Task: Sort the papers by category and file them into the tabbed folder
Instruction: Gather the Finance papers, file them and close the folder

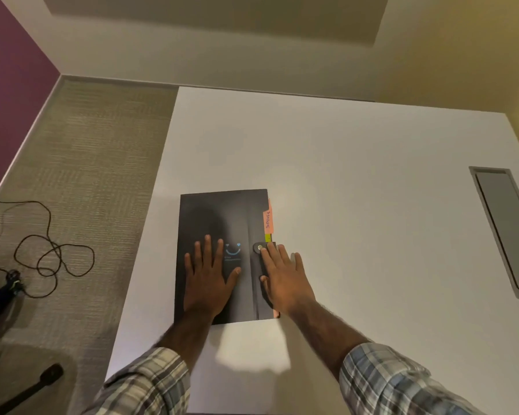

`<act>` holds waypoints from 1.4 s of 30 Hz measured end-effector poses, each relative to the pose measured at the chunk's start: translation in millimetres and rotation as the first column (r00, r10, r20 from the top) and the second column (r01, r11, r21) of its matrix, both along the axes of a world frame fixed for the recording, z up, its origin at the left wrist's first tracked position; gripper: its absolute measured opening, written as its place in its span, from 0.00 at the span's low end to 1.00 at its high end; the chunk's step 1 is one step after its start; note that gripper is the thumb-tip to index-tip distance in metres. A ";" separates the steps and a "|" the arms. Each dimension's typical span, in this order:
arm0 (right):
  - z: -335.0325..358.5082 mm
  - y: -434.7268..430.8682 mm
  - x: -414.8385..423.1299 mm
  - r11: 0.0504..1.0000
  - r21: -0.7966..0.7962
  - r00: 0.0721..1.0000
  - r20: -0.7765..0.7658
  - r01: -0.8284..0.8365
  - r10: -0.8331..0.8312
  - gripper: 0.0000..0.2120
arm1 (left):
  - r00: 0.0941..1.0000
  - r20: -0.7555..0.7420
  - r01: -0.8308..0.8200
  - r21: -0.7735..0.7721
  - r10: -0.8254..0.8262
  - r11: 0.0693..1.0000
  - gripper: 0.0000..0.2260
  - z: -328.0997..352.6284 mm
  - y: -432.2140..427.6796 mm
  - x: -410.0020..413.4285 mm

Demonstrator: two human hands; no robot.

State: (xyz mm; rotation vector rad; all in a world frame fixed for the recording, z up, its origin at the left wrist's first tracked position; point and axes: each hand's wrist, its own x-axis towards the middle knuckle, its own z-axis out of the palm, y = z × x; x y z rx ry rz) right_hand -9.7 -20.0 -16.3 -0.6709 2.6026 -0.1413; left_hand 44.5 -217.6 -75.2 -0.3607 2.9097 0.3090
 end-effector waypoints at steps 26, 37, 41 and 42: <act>-19.8 -11.5 -0.1 0.991 0.120 0.998 -0.023 -0.057 0.060 0.36 | 0.999 -0.039 0.021 -0.063 -0.023 0.998 0.40 -6.7 2.1 0.2; -21.8 -16.4 1.7 0.973 0.217 0.995 -0.027 -0.083 0.091 0.37 | 0.999 -0.041 0.017 -0.061 -0.020 0.998 0.40 -3.8 2.1 -0.2; -20.0 -16.1 2.8 0.970 0.228 0.996 -0.017 -0.085 0.092 0.35 | 1.000 -0.024 0.011 -0.016 -0.011 1.000 0.38 -1.5 0.5 -1.2; -19.5 -16.8 2.5 0.971 0.223 0.996 -0.010 -0.088 0.092 0.35 | 1.000 -0.023 0.005 0.002 -0.005 1.000 0.38 -0.5 -0.7 -1.6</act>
